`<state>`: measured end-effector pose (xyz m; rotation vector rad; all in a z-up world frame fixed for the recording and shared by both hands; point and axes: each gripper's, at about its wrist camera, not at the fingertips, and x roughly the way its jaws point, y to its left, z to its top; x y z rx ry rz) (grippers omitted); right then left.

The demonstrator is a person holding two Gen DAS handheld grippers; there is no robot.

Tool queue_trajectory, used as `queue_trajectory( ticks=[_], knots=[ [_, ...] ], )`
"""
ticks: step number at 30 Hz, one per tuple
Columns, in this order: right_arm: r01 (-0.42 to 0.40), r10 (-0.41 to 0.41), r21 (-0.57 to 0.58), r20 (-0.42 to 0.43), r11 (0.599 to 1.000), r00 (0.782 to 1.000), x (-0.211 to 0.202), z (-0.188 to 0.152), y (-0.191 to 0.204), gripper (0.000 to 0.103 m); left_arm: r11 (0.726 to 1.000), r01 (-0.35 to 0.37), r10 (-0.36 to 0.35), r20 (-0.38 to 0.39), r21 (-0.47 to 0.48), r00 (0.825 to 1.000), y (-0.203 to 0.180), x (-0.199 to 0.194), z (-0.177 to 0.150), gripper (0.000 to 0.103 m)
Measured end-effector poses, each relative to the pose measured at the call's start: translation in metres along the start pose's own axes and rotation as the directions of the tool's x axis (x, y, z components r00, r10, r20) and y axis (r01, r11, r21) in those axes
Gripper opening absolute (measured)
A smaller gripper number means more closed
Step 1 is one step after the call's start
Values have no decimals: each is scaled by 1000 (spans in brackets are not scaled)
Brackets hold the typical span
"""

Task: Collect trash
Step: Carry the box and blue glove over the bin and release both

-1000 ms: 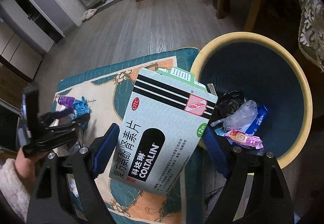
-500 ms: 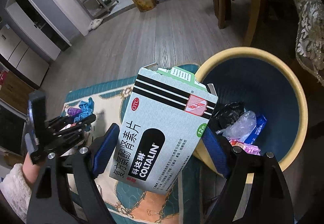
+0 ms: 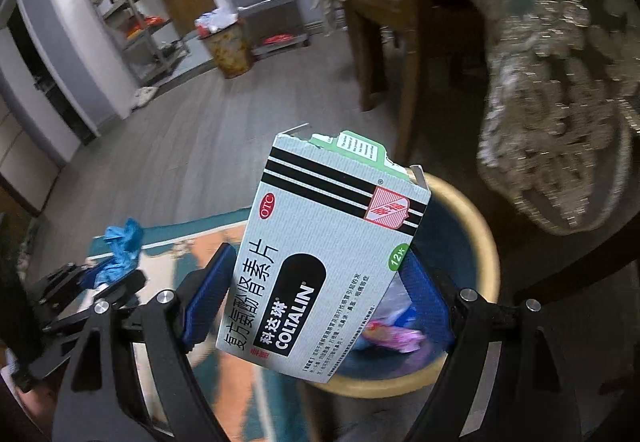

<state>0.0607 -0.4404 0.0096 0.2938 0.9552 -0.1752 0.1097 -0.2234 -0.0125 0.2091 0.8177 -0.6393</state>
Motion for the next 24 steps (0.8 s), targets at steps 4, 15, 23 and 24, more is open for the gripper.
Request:
queue_trajectory(
  ticks=[4, 15, 23, 24],
  knots=[
    [61, -61, -6, -26, 998, 998, 10, -4, -23, 81, 998, 49, -49, -9, 27, 999, -30, 18, 5, 37],
    [87, -84, 17, -122, 996, 989, 31, -20, -50, 81, 990, 119, -113, -80, 71, 990, -69, 59, -2, 37],
    [84, -80, 35, -113, 996, 990, 36, -18, -53, 81, 987, 153, -147, -108, 46, 983, -76, 83, -3, 37],
    [78, -74, 36, -103, 996, 992, 36, -15, -52, 82, 986, 161, -156, -101, 47, 983, -78, 84, -2, 39]
  ],
)
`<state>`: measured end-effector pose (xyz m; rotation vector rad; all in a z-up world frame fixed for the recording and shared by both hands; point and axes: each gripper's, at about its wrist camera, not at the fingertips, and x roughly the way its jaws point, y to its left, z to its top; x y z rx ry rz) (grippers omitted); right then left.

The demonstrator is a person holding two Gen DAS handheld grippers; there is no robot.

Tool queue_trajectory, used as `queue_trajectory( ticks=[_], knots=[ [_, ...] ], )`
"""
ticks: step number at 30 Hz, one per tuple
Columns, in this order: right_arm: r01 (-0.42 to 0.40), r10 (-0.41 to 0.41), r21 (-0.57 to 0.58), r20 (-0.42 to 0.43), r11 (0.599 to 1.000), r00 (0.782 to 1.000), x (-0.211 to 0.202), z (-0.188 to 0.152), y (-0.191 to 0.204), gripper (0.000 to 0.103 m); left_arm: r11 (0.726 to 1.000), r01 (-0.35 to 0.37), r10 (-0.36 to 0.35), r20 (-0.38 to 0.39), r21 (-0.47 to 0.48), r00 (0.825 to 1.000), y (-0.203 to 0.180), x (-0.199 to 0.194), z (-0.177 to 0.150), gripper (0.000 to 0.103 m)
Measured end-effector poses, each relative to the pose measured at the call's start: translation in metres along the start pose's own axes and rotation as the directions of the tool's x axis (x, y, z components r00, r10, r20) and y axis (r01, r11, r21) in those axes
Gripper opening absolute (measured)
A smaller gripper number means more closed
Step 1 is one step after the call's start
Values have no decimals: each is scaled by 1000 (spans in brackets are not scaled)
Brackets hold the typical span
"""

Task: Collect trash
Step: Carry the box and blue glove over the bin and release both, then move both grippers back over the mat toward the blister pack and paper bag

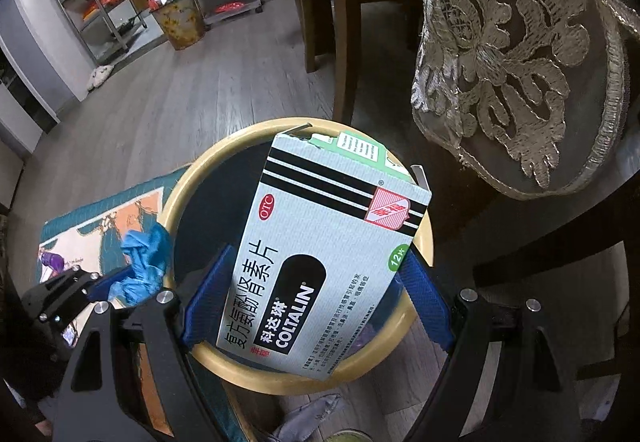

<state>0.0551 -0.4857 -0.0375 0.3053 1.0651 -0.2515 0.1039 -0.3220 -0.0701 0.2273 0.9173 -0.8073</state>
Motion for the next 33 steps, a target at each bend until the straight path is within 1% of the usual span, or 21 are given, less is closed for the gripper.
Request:
queue_trajectory(
  ticks=[1, 2, 3, 4, 5, 8, 9, 15, 17, 20, 22, 27, 33],
  knots=[
    [-1, 1, 2, 4, 1000, 1000, -1, 0, 0, 82, 1000, 1, -1, 2, 0, 1000, 0, 0, -1, 45],
    [-2, 2, 6, 8, 1000, 1000, -2, 1, 0, 82, 1000, 2, -2, 1, -2, 1000, 0, 0, 0, 55],
    [-2, 2, 11, 15, 1000, 1000, -3, 1, -1, 84, 1000, 3, -3, 4, -8, 1000, 0, 0, 0, 61],
    [4, -4, 14, 21, 1000, 1000, -5, 1, -2, 86, 1000, 0, 0, 9, -13, 1000, 1, -1, 1, 70],
    [8, -9, 17, 27, 1000, 1000, -6, 2, -2, 89, 1000, -2, 2, 15, -14, 1000, 1, -2, 1, 72],
    [7, -8, 35, 33, 999, 999, -8, 2, -6, 90, 1000, -11, 12, 16, -10, 1000, 2, -4, 1, 72],
    [1, -3, 40, 34, 999, 999, -8, 2, -6, 91, 1000, -15, 15, 18, -10, 1000, 3, -5, 1, 73],
    [-18, 17, 34, 54, 999, 998, -15, 5, 2, 97, 999, -39, 39, 31, -5, 999, 6, -14, 1, 79],
    [-26, 24, 33, 67, 999, 997, -18, 6, 7, 97, 999, -50, 50, 38, -2, 998, 7, -18, 2, 84],
    [-49, 46, 37, 78, 998, 996, -21, 8, 15, 97, 997, -79, 79, 62, -4, 995, 12, -28, 0, 89],
    [-63, 60, 31, 78, 998, 995, -23, 9, 24, 97, 996, -91, 91, 67, -9, 994, 17, -35, -1, 89],
    [-58, 58, -1, 87, 998, 995, -27, 10, 43, 97, 993, -120, 121, 75, -23, 990, 30, -53, -5, 89],
    [-58, 57, 2, 84, 998, 995, -28, 10, 60, 97, 989, -144, 146, 92, -28, 985, 42, -76, -13, 89]
  ],
)
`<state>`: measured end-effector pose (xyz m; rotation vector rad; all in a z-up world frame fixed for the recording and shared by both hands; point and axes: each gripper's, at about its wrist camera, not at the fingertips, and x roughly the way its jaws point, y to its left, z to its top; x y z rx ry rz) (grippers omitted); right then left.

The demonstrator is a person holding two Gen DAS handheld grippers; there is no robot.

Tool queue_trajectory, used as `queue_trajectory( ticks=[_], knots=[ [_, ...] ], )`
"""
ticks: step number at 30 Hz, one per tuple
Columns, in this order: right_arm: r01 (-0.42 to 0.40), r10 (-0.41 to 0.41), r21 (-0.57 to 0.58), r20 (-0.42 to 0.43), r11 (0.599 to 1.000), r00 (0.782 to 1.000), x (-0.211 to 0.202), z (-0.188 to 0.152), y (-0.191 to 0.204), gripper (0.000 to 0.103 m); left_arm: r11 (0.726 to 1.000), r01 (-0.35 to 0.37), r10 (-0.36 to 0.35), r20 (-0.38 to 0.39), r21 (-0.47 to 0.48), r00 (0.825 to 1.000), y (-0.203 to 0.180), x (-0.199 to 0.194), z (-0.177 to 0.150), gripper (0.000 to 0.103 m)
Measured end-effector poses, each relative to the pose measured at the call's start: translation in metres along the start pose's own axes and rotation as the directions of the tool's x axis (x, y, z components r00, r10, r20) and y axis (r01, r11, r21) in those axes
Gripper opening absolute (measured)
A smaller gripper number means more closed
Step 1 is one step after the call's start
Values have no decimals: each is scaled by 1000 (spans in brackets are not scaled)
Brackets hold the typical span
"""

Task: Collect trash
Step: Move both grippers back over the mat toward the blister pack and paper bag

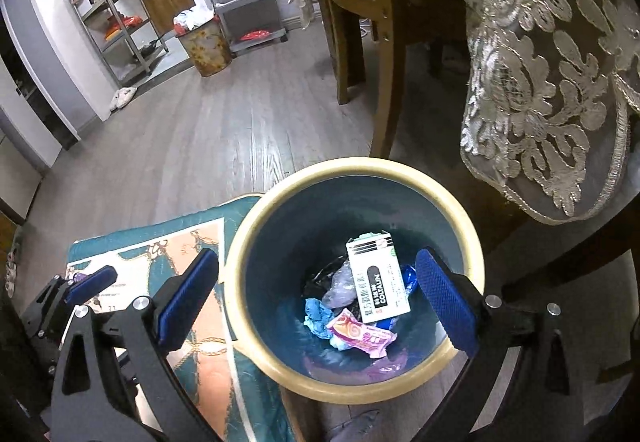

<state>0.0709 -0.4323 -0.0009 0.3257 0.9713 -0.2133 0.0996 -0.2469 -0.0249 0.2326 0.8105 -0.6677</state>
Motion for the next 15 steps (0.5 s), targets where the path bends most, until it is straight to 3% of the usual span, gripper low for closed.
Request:
queue_trajectory(
  ticks=[15],
  knots=[
    [-31, 31, -46, -7, 998, 1000, 14, -2, 68, 97, 995, -94, 95, 36, -45, 995, 66, -59, -21, 89]
  ],
)
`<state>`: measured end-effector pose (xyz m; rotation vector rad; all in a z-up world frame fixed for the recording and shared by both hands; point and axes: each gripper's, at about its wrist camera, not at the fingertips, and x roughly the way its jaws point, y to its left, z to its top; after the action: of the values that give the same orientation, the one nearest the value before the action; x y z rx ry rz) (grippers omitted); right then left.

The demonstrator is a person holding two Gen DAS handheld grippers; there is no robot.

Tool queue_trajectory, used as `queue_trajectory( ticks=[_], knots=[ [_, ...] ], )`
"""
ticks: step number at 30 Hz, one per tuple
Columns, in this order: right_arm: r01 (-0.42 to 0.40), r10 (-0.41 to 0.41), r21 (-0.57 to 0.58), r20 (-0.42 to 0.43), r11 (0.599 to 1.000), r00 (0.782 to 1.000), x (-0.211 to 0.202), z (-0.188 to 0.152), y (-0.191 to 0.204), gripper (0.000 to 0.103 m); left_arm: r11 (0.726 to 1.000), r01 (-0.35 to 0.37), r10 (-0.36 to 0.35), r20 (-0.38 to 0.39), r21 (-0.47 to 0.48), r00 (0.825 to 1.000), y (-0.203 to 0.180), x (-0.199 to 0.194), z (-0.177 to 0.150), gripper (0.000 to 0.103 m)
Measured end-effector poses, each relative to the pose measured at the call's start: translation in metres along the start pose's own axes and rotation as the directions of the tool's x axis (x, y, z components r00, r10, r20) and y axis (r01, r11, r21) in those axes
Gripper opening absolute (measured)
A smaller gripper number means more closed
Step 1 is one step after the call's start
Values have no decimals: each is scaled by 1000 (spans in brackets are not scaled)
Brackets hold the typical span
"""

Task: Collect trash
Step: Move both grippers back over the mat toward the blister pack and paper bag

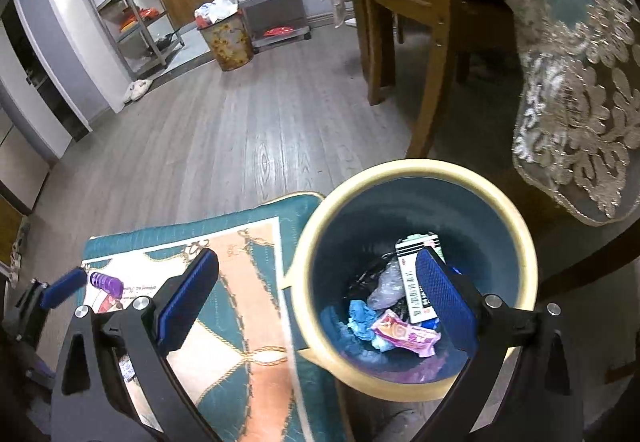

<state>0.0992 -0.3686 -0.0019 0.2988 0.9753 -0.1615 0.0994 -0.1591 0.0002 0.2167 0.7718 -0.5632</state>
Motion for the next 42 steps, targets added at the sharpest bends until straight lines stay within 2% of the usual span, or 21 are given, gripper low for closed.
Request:
queue_trajectory(
  ticks=[7, 13, 20, 25, 36, 39, 42],
  knots=[
    [-26, 26, -16, -13, 1000, 1000, 13, -2, 31, 97, 998, -56, 56, 2, -36, 998, 38, -19, -11, 89],
    [-48, 47, -48, -31, 998, 998, 22, -5, 58, 97, 988, -113, 113, -8, -102, 994, 80, -36, -23, 89],
    [-69, 64, -93, -51, 993, 997, 30, -12, 86, 97, 969, -182, 182, -17, -165, 983, 124, -58, -42, 89],
    [-91, 79, -155, -77, 984, 994, 35, -25, 115, 97, 946, -218, 218, -29, -241, 976, 152, -71, -53, 89],
    [-169, 113, -349, -176, 922, 978, 57, -74, 193, 97, 887, -327, 314, -91, -326, 945, 205, -88, -81, 89],
    [-212, 141, -374, -210, 903, 968, 63, -86, 213, 97, 873, -330, 318, -92, -360, 944, 217, -93, -85, 89],
    [-260, 176, -381, -240, 887, 955, 68, -98, 233, 97, 872, -330, 316, -97, -362, 944, 221, -95, -89, 89]
  ],
)
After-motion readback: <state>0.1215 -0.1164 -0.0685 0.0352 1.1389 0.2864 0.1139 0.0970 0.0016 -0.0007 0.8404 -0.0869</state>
